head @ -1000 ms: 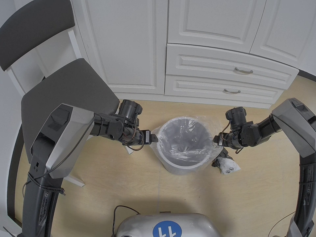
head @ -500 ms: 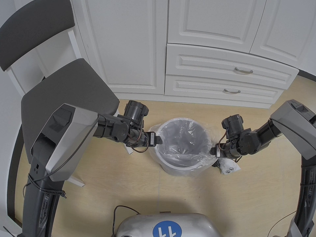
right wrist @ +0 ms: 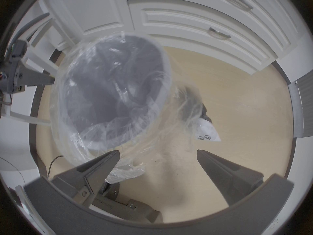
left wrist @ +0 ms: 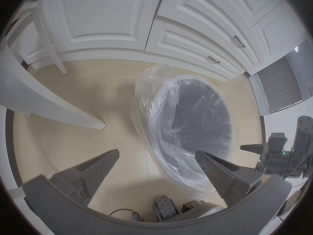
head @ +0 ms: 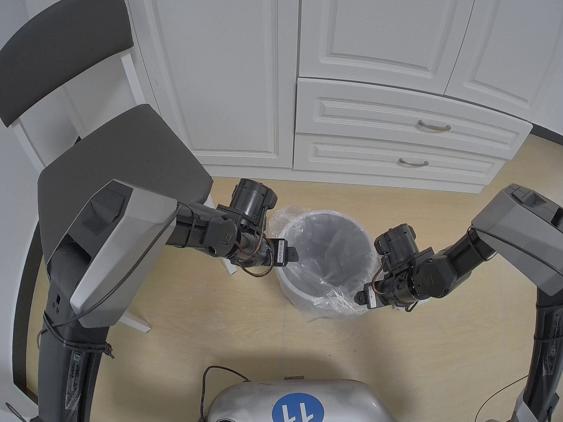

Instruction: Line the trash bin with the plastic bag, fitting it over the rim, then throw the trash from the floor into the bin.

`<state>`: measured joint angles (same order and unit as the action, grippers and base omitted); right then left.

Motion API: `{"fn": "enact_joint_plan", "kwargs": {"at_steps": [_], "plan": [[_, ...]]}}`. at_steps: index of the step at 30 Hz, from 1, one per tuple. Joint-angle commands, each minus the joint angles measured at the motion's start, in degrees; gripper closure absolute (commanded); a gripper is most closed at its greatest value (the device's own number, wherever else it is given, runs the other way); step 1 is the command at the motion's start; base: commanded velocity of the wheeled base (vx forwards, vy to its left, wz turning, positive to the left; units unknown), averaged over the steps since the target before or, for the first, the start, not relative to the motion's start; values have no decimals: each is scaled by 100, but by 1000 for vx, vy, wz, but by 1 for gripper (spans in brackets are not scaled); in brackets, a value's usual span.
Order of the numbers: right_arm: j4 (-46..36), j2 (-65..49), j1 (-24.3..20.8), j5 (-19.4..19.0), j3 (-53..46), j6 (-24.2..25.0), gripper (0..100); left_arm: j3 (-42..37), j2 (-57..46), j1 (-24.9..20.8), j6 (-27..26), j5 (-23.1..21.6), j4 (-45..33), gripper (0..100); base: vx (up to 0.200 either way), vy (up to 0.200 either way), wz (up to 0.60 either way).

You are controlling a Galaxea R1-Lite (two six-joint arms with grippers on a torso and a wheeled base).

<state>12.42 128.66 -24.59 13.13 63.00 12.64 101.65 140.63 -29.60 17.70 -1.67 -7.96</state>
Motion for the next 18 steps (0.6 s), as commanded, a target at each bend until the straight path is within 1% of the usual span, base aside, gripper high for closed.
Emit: {"fn": "enact_joint_plan", "kwargs": {"at_steps": [1,4,5,9,10,13,14,15,18], "plan": [[67,159,-336,-39,-25,107,0,-198,-212,-108,-3,62,-4,0,0,0,0],[208,256,-485,-39,-7,239,0,-207,-212,-143,-3,176,-4,0,0,0,0],[445,379,-644,-39,19,467,0,-207,-220,-151,-39,255,-4,0,0,0,0],[1017,493,-890,-47,19,889,0,-215,-220,-143,-74,264,-4,0,0,0,0],[1052,493,-899,-47,19,916,0,-215,-220,-143,-74,255,-4,0,0,0,0],[1438,502,-1083,-56,37,1206,0,-215,-229,-143,-74,264,-4,0,0,0,0],[1438,502,-1083,-56,37,1206,0,-215,-229,-143,-74,264,-4,0,0,0,0],[1676,537,-1215,-65,72,1425,0,-215,-229,-143,-83,264,-4,0,0,0,0],[2010,696,-1408,-74,151,1698,0,-215,-238,-143,-83,264,-4,0,0,0,0]]}}
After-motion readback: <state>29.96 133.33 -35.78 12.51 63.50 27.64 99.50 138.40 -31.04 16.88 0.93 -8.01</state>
